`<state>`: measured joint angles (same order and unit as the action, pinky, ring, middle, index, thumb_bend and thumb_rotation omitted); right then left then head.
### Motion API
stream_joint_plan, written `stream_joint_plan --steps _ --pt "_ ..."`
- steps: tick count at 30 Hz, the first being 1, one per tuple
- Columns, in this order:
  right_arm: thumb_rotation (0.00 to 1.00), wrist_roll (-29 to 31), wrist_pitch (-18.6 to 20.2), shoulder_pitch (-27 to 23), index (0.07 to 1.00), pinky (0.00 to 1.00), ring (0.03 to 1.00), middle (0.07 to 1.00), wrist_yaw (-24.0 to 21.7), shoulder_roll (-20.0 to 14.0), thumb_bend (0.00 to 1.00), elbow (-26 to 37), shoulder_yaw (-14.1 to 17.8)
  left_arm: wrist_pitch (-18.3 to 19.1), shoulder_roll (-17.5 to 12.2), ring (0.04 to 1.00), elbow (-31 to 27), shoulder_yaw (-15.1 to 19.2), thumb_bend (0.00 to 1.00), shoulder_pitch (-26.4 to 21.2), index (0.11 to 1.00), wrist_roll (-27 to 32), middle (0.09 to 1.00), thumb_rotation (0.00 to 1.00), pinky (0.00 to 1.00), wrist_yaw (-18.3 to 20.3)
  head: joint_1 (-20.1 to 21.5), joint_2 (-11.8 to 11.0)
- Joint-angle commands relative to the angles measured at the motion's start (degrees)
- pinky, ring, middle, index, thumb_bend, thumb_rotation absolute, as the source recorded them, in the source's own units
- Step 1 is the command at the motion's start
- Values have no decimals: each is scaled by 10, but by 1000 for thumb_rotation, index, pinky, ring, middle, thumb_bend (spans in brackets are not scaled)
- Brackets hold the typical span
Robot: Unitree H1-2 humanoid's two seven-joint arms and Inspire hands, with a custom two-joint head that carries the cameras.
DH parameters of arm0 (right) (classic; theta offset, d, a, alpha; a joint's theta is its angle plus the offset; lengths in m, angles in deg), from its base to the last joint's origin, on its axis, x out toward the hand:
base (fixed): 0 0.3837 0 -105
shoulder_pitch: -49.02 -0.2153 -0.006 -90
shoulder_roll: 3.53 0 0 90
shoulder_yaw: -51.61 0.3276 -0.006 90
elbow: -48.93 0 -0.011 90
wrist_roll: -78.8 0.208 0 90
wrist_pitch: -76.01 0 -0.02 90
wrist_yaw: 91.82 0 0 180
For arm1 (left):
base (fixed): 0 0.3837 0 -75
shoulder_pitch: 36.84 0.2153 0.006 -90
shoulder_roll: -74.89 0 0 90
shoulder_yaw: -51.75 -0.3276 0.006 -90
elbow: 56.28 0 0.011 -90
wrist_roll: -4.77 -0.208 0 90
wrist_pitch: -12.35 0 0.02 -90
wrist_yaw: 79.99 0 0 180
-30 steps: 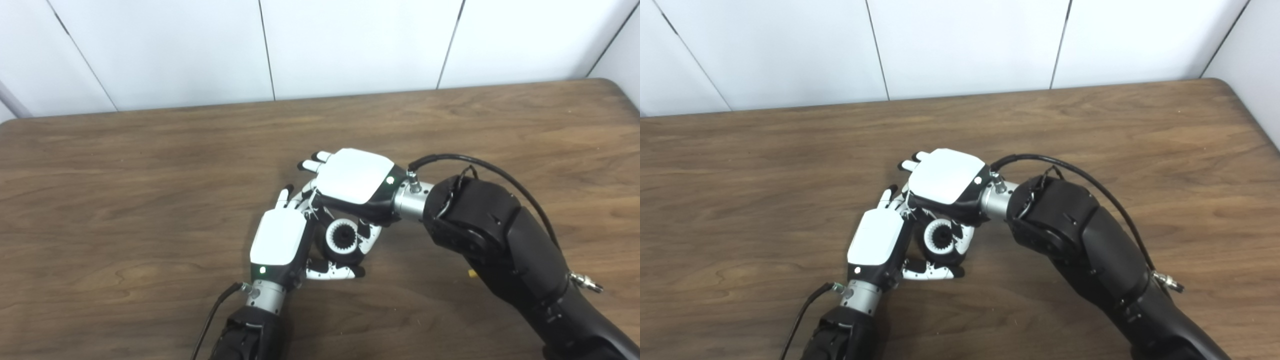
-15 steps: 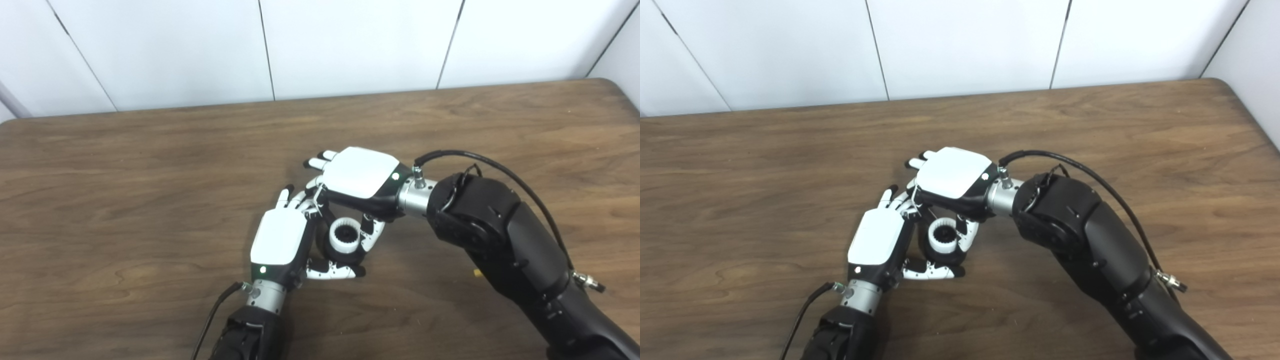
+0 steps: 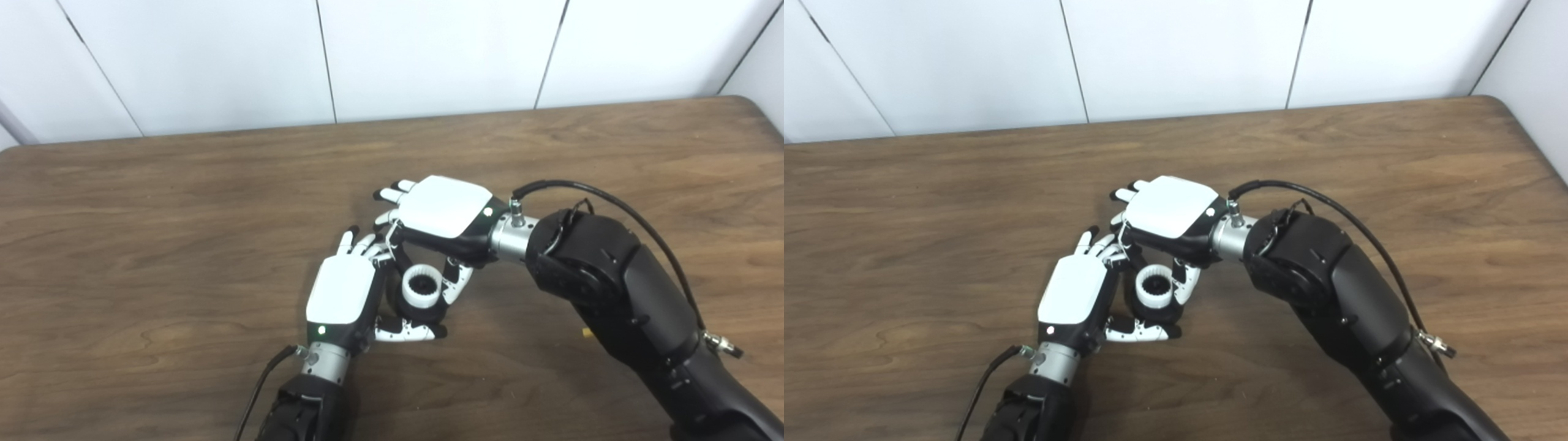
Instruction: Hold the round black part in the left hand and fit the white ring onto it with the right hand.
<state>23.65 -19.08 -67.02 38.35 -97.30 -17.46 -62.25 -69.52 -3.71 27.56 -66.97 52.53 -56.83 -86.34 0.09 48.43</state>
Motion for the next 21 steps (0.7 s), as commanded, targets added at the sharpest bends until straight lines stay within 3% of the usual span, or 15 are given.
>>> stream_joint_plan --steps 1,12,13,15,21 --pt "136 -8 6 -18 487 1000 1000 873 10 -6 526 9 12 1 0 889 -1 -2 525 -5 482 -9 779 54 1000 1 0 0" --pt "151 -22 3 -20 491 1000 1000 879 2 -8 525 9 9 5 4 895 -2 -3 525 -6 483 -11 781 54 1000 5 -1 1" --pt "193 -22 3 -20 536 1000 1000 877 2 -8 758 8 9 6 5 896 -2 -3 525 -7 483 -13 781 54 1000 5 -1 2" --pt "225 -22 2 -20 573 1000 1000 874 5 -8 951 7 9 7 6 894 0 -3 525 -7 483 -13 779 54 1000 4 -1 1" --pt "264 -22 4 -22 593 1000 1000 881 2 -7 1000 6 9 5 8 893 3 -2 525 -9 482 -9 779 54 1000 1 0 0"
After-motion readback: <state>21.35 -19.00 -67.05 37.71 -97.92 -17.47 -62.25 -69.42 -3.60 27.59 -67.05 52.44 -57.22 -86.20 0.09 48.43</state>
